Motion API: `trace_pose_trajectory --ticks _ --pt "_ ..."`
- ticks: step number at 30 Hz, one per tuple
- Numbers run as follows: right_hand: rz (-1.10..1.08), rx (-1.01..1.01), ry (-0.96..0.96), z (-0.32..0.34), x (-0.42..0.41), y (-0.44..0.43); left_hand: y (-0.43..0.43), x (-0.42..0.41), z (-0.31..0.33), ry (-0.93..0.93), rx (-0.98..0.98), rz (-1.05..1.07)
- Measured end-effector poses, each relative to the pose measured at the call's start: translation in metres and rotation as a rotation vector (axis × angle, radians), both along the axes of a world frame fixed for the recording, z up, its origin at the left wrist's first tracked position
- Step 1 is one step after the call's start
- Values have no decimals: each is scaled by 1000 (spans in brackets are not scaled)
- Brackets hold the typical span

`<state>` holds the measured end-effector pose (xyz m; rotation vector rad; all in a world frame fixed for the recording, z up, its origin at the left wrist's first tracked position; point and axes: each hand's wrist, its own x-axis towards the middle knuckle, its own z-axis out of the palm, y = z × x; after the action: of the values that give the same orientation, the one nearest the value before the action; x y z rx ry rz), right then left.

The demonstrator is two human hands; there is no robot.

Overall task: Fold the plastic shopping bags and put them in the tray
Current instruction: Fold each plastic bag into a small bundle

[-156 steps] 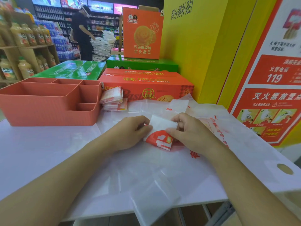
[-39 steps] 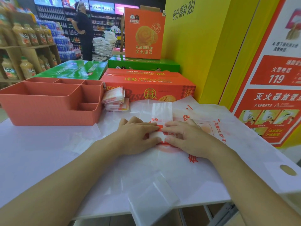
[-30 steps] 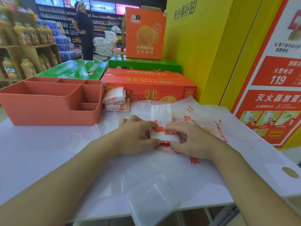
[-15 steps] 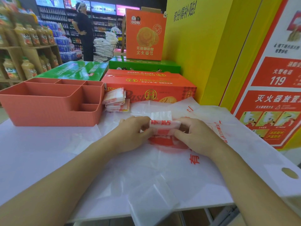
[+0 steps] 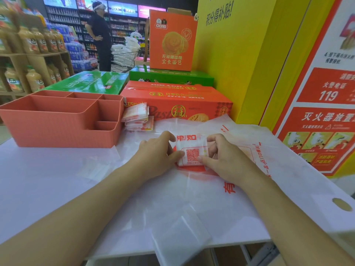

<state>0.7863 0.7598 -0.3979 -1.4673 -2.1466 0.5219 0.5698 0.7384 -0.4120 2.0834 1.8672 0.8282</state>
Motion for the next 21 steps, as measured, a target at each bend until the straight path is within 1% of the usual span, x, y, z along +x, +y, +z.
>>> trace_pose_trajectory --ticks 2,5,8,10,12,15,21 --pt "-18 15 -27 0 0 0 0 2 1 57 15 24" --pt "-12 40 -61 -2 0 3 0 2 1 95 49 13" --pt "52 59 -65 -5 1 5 1 1 -1 170 91 -39" --pt "124 89 -67 -6 2 5 1 3 -2 217 77 -56" --pt "159 89 -145 -7 1 6 -1 5 -2 244 40 -62" --pt "157 48 -307 -7 -1 7 -4 7 -1 287 1 -81" --pt "150 16 -462 -2 -4 6 -1 9 -1 336 -45 -54"
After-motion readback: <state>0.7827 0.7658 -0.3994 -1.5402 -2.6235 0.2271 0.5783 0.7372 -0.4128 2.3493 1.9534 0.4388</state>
